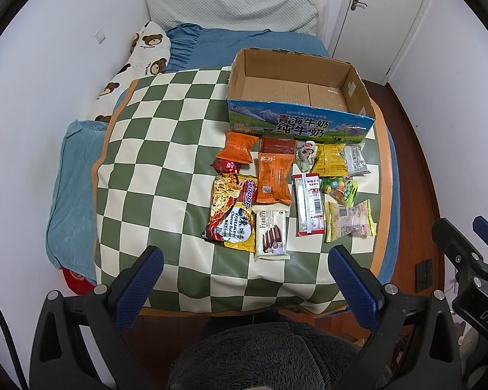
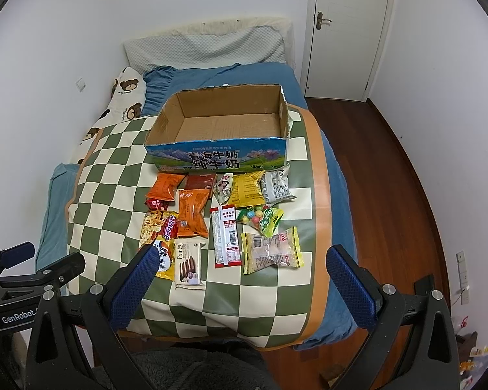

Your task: Organize snacks

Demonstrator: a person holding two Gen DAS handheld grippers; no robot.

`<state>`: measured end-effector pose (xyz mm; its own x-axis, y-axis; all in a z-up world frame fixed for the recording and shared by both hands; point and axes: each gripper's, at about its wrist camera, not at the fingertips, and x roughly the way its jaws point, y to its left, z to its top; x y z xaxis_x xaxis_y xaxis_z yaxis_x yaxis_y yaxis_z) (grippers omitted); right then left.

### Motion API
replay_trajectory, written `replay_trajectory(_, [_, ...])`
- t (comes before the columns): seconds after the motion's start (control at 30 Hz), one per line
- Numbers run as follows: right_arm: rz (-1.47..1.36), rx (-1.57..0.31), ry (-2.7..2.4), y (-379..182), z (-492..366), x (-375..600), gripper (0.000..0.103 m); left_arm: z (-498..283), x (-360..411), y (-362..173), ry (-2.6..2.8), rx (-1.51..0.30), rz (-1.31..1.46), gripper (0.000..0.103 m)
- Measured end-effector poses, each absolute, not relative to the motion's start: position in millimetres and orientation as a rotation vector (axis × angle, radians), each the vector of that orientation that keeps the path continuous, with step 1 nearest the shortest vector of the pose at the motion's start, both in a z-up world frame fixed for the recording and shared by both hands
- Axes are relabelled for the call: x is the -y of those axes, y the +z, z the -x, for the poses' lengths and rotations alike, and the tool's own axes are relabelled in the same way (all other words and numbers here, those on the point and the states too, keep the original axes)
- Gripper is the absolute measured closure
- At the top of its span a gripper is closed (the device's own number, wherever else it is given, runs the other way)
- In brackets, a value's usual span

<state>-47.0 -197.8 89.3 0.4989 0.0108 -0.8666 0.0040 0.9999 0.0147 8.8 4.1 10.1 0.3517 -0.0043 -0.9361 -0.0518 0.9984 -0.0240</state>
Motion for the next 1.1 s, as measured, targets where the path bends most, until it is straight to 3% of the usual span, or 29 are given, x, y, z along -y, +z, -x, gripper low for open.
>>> replay_trajectory(0.8, [-0.039, -1.049, 0.004, 88, 47, 196, 0.0, -16, -8, 14, 0.043, -1.195, 0.043, 0.0])
replay_trajectory(0.97, [-0.11, -1.084, 0.02, 58, 34, 201, 0.0, -39, -27, 6, 0.124, -1.159, -0.017, 0.0])
replay_trajectory(1.1, [-0.166, -1.177, 0.03, 6, 12, 199, 0.0, -63, -45, -34, 0.198, -1.191, -0.122, 0.0])
